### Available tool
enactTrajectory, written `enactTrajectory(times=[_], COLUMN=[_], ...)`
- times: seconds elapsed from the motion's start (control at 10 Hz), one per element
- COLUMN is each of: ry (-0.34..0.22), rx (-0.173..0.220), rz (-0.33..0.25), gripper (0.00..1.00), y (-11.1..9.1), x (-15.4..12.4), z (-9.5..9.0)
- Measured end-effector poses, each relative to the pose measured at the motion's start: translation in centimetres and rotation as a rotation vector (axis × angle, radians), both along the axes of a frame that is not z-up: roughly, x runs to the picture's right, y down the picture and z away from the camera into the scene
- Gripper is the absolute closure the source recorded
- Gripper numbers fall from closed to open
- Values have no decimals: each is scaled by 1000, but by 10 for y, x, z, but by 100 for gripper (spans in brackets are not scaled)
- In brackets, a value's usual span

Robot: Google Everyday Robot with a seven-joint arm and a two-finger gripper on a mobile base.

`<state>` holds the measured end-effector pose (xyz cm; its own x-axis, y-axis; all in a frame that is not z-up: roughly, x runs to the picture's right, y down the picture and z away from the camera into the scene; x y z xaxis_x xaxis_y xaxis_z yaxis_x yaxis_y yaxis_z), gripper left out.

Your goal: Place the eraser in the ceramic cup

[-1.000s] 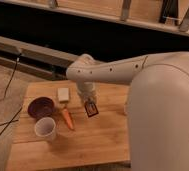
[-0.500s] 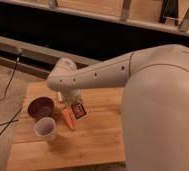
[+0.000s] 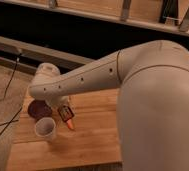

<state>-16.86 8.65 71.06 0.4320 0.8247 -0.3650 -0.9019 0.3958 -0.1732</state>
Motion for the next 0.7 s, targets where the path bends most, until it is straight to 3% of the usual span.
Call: enactTrajectory(times=[0.4, 0.7], ry=[-79, -150], rx=[46, 73], rz=[-45, -17], gripper=[100, 100], y=[-3, 4], x=[-33, -48], z=[-23, -20])
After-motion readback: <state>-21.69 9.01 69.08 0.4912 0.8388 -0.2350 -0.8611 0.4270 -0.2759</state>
